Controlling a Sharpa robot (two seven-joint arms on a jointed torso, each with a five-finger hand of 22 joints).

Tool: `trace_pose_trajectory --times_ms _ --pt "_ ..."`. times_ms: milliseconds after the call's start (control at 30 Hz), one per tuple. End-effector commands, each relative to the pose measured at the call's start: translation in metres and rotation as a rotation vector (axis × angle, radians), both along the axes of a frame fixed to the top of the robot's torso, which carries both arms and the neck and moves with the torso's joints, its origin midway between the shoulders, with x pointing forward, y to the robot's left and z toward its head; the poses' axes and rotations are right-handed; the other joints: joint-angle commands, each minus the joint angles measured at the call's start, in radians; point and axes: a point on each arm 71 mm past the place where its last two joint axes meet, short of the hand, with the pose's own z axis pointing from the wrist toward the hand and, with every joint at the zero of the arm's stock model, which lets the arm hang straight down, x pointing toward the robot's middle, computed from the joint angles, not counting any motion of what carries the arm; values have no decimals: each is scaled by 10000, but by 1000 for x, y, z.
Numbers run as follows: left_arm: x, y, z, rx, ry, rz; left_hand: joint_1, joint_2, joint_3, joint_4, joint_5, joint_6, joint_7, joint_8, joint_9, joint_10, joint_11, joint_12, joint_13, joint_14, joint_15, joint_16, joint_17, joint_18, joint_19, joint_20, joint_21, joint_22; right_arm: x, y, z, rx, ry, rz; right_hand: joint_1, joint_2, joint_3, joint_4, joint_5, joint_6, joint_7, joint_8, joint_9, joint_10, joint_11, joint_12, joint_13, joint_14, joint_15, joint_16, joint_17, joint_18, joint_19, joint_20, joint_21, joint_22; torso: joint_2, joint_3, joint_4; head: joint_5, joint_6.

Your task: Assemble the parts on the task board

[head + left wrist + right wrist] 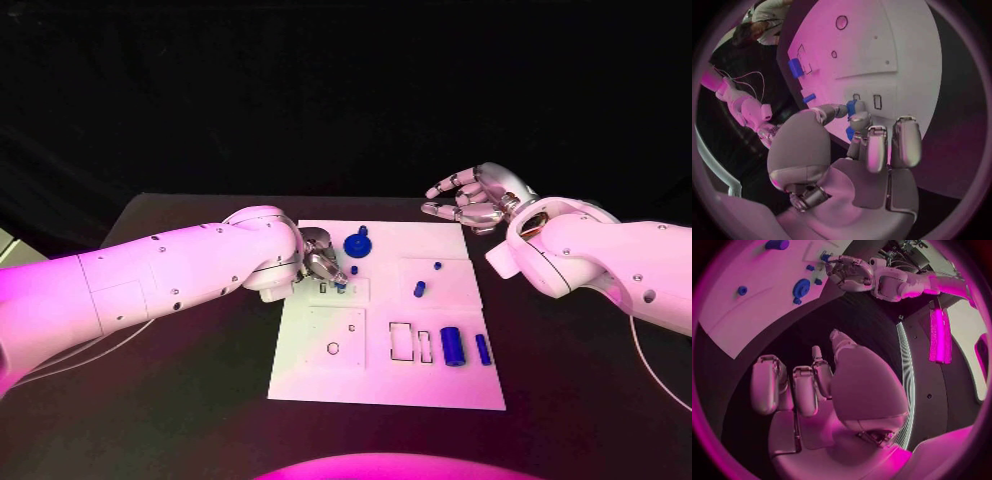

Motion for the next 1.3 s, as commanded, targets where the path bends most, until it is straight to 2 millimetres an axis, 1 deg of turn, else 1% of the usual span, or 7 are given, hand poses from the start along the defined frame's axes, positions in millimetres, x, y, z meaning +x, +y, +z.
trace_pose_trajectory --times_ms 33,167,267,433,600,667,1300 --pt "0 0 -1 154 31 -114 36 122 2056 -2119 17 141 -76 37 17 72 -17 44 7 991 -75 39 2464 -188 83 -4 47 13 0 1 -1 -73 21 151 -63 40 23 -4 36 -27 2 37 11 5 -32 18 822 516 21 -51 623 135 23 2 -13 400 3 0 10 -1 -26" --pt "-2 -1 -1 244 157 -228 33 118 2059 -2126 31 148 -79 40 19 78 -20 45 9 992 -78 40 2466 -189 89 -7 51 22 0 1 -1 -81 37 160 -63 40 23 -4 36 -27 2 37 11 5 -32 18 822 516 21 -51 623 135 23 2 -13 400 2 0 4 0 -25" --pt "-3 -1 -2 297 253 -320 33 118 2059 -2126 31 148 -79 40 19 78 -20 45 9 992 -78 40 2466 -189 89 -7 51 22 0 1 -1 -85 45 163 -63 40 23 -4 36 -27 2 37 11 5 -32 18 822 516 21 -51 623 135 23 2 -13 400 1 -11 4 2 -48" --pt "-3 -1 -2 311 322 -357 33 115 2062 -2134 41 151 -82 41 21 86 -22 57 27 1001 -79 51 2497 -193 99 -9 56 37 0 1 -2 -113 43 164 -68 35 22 -6 39 -26 -1 43 12 5 -34 17 819 520 18 -46 638 134 27 0 -12 401 -6 -1 10 6 -55" --pt "-4 -2 -2 288 373 -391 33 113 2066 -2141 53 157 -85 42 22 91 -24 62 34 999 -81 50 2492 -192 96 -10 55 32 0 1 -2 -134 37 154 -68 35 22 -6 39 -26 -1 43 12 5 -34 17 819 520 18 -46 638 134 27 0 -12 401 2 -1 8 2 -60" --pt "-4 -2 -2 264 398 -410 33 111 2069 -2145 61 160 -86 43 22 95 -26 66 40 1003 -82 54 2503 -194 103 -11 59 43 0 1 -2 -137 37 157 -68 35 22 -6 39 -26 -1 43 12 5 -34 17 819 520 18 -46 638 134 27 0 -12 401 0 0 3 -33 -63" --pt "-4 -5 -4 335 583 -566 30 96 2084 -2173 114 186 -96 49 27 127 -34 107 102 1011 -86 65 2532 -195 104 -17 62 46 0 1 -2 -142 46 167 -68 35 22 -6 39 -26 -1 43 12 5 -34 17 819 520 18 -46 638 134 27 0 -12 401 1 1 8 -25 -54"
